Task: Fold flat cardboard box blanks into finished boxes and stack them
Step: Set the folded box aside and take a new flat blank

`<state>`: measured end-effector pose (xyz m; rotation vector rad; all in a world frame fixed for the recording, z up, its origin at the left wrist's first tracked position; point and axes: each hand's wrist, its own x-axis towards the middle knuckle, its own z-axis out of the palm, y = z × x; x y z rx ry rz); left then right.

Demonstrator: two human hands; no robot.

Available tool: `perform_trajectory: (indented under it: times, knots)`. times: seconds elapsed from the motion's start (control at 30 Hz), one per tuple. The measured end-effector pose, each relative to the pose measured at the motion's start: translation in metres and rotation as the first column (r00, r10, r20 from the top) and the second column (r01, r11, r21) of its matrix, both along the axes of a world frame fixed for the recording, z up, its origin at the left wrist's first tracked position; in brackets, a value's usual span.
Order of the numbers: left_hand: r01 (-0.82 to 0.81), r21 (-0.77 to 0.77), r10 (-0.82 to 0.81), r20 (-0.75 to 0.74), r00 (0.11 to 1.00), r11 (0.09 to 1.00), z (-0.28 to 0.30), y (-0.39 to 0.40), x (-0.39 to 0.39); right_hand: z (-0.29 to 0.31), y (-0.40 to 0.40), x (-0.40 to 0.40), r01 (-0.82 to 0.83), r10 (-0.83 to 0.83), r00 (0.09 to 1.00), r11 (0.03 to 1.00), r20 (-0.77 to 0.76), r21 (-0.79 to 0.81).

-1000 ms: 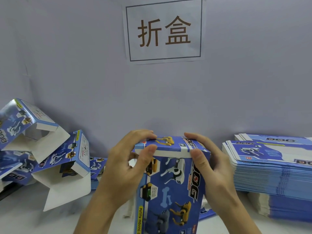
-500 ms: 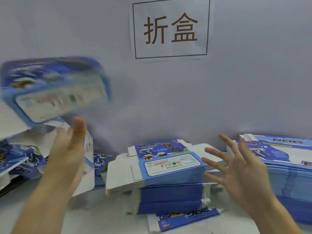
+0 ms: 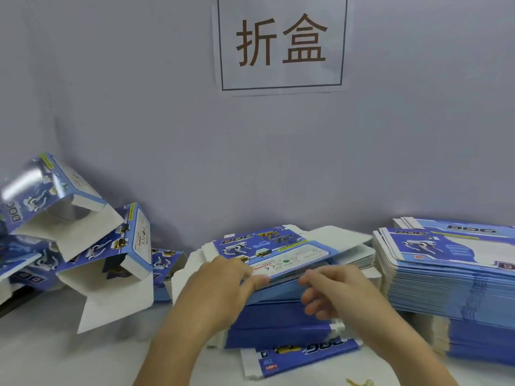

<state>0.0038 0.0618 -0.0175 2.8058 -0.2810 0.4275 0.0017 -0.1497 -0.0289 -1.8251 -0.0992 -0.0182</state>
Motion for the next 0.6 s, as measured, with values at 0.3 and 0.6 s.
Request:
perform_trajectory:
  times: [0.3, 0.6]
  knots:
    - [0.369, -0.175, -0.303, 0.318, 0.899, 0.913, 0.018, -0.059, -0.032, 0.021, 0.023, -0.009, 0.111, -0.242, 0.963, 0.759, 0.120, 0.641]
    - [0.005, -0.938, -0.150, -0.051, 0.987, 0.347, 0.027, -0.012, -0.020, 0.021, -0.001, -0.010, -0.082, -0.074, 0.980, 0.691, 0.182, 0.719]
